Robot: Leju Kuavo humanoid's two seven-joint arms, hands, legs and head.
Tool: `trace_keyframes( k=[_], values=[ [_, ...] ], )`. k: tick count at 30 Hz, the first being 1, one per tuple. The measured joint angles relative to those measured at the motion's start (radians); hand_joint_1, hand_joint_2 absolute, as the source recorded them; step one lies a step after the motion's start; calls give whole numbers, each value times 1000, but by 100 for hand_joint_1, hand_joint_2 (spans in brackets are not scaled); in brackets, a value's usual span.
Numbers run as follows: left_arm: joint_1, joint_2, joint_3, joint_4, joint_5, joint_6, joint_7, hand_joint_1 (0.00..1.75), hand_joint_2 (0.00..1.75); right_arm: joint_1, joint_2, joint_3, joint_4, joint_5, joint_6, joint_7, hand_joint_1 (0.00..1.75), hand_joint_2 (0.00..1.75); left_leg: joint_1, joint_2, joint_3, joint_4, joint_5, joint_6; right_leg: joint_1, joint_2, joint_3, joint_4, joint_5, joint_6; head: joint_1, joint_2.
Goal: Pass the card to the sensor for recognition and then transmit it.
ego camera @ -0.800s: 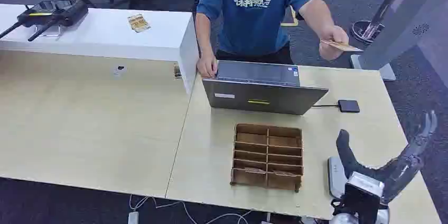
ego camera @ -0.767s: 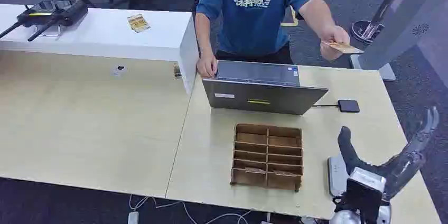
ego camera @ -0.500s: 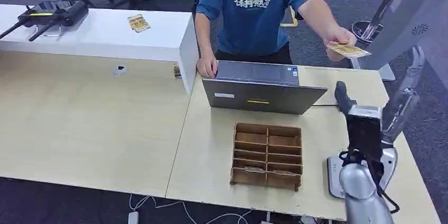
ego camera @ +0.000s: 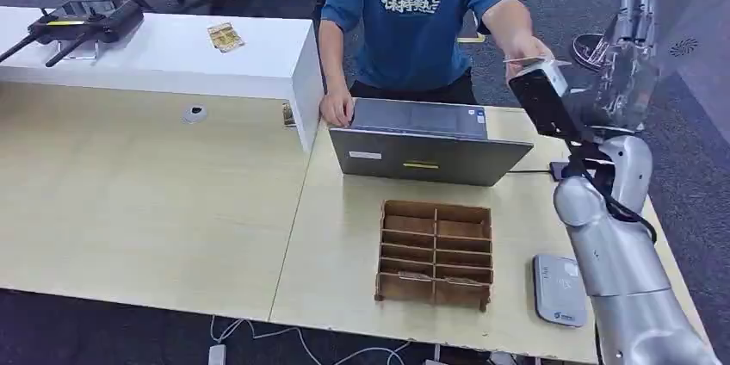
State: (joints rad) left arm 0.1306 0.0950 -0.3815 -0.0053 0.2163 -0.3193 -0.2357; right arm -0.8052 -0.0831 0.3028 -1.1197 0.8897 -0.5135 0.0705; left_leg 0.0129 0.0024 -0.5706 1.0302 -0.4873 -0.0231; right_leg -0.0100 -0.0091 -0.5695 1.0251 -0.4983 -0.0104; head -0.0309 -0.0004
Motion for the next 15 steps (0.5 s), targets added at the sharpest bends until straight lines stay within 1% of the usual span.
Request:
trace_keyframes(
  k=[2, 3, 7, 10, 15],
  values=[
    [-2, 1, 0, 0, -7, 2, 5, 0, 0, -24, -3, 21, 22, 71, -6, 32, 0, 175, 0, 0, 0, 0, 0, 0, 0, 0, 0, 0, 0, 0, 0, 0],
    [-2, 2, 0, 0, -10, 1, 6, 0, 0, -28, -7, 27, 31, 91, -12, 37, 0, 175, 0, 0, 0, 0, 0, 0, 0, 0, 0, 0, 0, 0, 0, 0],
    [-1, 7, 0, 0, -16, 0, 6, 0, 0, -28, -15, 41, 55, 111, -31, 34, 0, 175, 0, 0, 0, 0, 0, 0, 0, 0, 0, 0, 0, 0, 0, 0],
    [-2, 7, 0, 0, -26, 2, 6, 0, 0, -28, -18, 46, 66, 142, -31, 42, 0, 175, 0, 0, 0, 0, 0, 0, 0, 0, 0, 0, 0, 0, 0, 0],
    [-4, 7, 1, 0, -35, 6, 6, 0, 0, -22, -21, 49, 80, 156, -35, 33, 0, 175, 0, 0, 0, 0, 0, 0, 0, 0, 0, 0, 0, 0, 0, 0]
  ],
)
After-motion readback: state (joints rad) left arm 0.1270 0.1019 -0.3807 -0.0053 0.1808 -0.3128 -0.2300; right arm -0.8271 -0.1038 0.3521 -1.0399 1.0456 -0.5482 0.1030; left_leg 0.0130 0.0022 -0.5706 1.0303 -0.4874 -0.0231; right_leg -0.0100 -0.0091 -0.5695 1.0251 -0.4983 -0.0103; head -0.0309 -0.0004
